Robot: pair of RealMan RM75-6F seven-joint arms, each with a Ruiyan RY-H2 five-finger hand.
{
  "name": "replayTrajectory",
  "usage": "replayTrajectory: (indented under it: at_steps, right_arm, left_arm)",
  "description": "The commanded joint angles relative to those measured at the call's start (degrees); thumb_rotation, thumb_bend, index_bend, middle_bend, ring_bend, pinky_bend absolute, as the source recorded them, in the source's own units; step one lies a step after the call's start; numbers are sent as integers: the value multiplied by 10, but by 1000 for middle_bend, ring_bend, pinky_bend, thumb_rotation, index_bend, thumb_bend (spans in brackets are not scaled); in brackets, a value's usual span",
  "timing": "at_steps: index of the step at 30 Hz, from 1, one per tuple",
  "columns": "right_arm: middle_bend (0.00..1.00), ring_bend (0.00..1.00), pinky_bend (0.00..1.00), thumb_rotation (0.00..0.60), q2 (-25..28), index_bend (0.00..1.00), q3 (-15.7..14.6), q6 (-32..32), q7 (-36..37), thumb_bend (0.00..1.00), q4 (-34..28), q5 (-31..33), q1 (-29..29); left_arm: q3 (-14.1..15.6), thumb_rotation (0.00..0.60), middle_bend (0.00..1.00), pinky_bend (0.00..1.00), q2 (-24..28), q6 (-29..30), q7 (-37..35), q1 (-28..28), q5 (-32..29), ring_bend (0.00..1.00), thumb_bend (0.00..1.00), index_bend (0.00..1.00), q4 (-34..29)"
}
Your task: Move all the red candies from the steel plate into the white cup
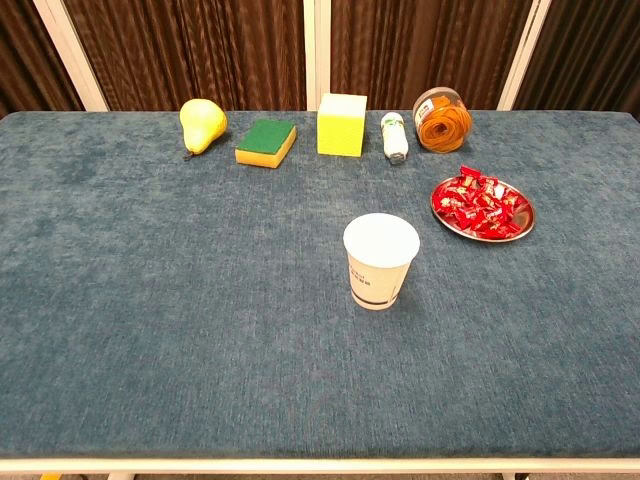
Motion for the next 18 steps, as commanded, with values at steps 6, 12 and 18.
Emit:
replayTrajectory:
  at_steps: [6,12,18]
  right_arm:
    - [74,0,63,600,3,34,1,6,5,202,0,-8,2]
    - [74,0,63,600,3,33,-2,9,11,202,2,-13,0]
    - [74,0,63,600,8,33,-2,1,15,202,1,-16,6]
  left_arm:
    - [-2,600,212,204,-5,12,7,7,-4,210,0,220,1]
    - [2,600,212,204,-3,16,6,12,-1,209,0,220,-3]
    - [1,600,212,204,-1,19,4,14,1,210,0,220,-5]
